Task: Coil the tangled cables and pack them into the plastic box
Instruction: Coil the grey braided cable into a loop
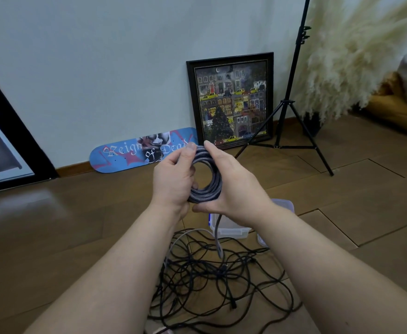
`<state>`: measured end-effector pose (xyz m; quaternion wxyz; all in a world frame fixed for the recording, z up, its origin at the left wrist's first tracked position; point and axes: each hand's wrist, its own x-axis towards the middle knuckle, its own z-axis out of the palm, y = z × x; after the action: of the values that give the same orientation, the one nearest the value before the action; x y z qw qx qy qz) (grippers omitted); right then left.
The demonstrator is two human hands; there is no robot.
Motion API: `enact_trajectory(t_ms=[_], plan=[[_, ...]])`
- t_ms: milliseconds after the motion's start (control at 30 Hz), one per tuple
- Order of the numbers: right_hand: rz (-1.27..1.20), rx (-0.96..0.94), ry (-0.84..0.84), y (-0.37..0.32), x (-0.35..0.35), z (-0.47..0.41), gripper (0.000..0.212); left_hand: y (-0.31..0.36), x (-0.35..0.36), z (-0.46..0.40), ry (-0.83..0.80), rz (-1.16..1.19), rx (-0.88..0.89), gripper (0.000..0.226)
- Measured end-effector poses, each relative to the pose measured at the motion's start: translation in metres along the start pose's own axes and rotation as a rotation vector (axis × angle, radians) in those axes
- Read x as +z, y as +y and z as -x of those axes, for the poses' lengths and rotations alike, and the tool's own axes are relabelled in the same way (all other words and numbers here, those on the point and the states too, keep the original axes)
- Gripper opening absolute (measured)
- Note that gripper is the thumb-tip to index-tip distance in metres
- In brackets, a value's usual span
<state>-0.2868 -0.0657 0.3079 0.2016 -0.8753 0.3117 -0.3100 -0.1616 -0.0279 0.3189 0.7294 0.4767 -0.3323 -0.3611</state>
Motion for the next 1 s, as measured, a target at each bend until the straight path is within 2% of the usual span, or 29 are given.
enact_trajectory(t_ms=[167,367,500,733,867,1000], plan=[[0.045,0.045,0.085,-0.001,-0.001,-0.002,0.118,-0.001,-0.001,-0.003,-0.025,-0.019,0.024,0.012],[-0.111,0.036,-0.010,0.002,-0.005,-0.004,0.134,0.006,0.004,0.002,-0.122,-0.080,-0.005,0.013],[-0.195,0.045,0.003,0.003,0.000,-0.004,0.129,0.009,0.003,0.002,-0.160,-0.037,-0.062,0.015],[-0.169,0.071,0.014,0.001,0.006,-0.006,0.117,-0.001,-0.006,0.000,-0.065,-0.311,0.144,0.017],[-0.180,0.056,0.004,-0.003,0.002,-0.005,0.116,0.004,-0.004,0.001,-0.090,-0.166,0.045,0.020],[-0.249,0.056,-0.030,-0.002,0.002,-0.005,0.118,0.003,-0.003,0.002,-0.105,-0.164,0.044,0.019]])
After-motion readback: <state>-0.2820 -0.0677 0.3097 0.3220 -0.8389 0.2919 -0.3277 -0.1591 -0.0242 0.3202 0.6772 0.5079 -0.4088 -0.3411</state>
